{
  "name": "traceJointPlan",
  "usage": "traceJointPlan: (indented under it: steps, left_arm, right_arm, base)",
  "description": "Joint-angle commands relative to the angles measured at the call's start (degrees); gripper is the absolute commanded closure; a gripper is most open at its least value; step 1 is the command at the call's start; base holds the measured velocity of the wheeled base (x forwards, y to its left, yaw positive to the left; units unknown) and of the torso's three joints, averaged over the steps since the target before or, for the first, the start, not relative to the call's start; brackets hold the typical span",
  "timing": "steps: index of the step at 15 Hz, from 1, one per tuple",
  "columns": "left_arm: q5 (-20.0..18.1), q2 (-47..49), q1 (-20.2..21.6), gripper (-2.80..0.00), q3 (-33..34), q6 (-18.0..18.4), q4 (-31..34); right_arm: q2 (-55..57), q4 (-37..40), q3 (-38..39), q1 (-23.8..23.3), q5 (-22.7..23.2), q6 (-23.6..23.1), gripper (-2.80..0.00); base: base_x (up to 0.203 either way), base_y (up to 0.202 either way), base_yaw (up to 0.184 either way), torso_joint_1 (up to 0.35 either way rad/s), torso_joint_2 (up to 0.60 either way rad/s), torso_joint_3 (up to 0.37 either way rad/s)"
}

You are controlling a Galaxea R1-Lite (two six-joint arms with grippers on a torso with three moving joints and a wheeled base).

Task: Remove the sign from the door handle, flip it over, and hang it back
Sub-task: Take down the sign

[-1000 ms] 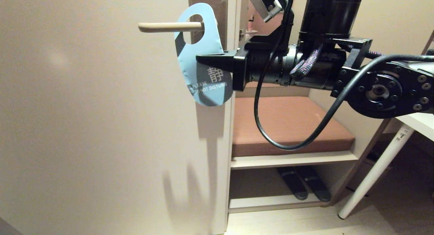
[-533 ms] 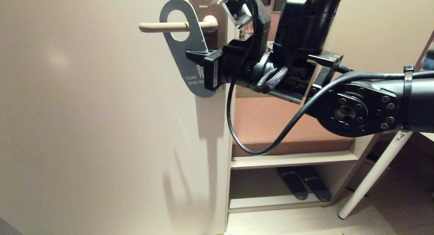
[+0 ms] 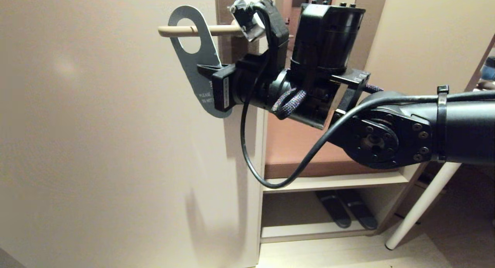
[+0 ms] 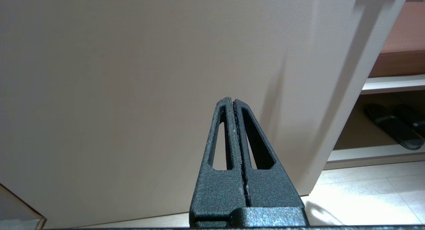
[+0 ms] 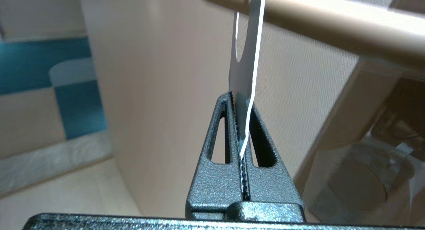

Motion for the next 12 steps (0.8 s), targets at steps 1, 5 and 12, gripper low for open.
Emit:
traceJointPlan:
  steps: [1, 5, 12]
  left_arm:
    - [0.0, 0.1, -0.1, 0.00, 0.0, 0.0, 0.0]
    - [0.0, 0.0, 0.0, 0.00, 0.0, 0.0, 0.0]
    - [0.0, 0.1, 0.0, 0.00, 0.0, 0.0, 0.0]
  right_arm:
    - [1.9, -1.7, -0.9, 0.5, -1.1, -0.1, 0.00]
    - [4.7, -5.8, -3.0, 1.0, -4.2, -0.1, 0.00]
    - [5.2, -7.1, -3.3, 2.5, -4.5, 0.0, 0.00]
  base:
    - [0.000, 0.000, 0.000, 0.000, 0.00, 0.000]
    - [0.000, 0.000, 0.000, 0.000, 0.00, 0.000]
    - [0.000, 0.000, 0.000, 0.000, 0.00, 0.000]
